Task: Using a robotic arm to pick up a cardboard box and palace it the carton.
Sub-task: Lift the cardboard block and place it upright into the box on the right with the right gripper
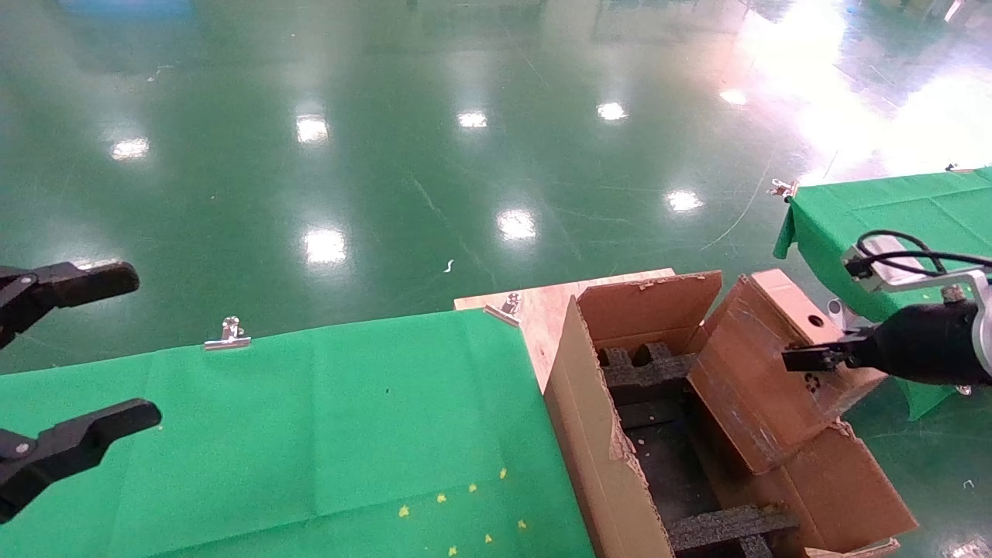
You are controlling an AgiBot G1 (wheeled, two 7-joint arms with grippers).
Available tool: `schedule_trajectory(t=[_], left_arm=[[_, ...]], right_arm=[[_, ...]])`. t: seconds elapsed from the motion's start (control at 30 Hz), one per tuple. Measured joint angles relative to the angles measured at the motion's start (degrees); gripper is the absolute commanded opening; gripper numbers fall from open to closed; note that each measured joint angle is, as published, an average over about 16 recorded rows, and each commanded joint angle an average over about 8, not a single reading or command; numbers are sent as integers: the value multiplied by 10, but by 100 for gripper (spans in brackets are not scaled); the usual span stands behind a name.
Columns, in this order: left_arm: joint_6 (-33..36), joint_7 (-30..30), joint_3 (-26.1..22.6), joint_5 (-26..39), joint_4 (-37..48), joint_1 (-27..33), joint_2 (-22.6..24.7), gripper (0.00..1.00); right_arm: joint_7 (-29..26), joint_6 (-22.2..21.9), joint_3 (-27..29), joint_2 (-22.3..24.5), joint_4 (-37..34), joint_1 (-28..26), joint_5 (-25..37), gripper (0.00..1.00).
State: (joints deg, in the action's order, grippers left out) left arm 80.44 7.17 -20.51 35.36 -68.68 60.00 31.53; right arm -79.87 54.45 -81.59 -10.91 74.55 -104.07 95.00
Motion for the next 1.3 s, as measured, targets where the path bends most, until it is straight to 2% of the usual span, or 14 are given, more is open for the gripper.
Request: schedule_trajectory(t=[0.27, 1.3], left_arm=[[0, 0, 0, 0, 0, 0, 0, 100], [0, 0, 0, 0, 0, 0, 0, 100]], right_arm=[[-76, -20, -16, -2, 25, 19, 51, 0], [-240, -129, -69, -61, 31, 117, 182, 0]])
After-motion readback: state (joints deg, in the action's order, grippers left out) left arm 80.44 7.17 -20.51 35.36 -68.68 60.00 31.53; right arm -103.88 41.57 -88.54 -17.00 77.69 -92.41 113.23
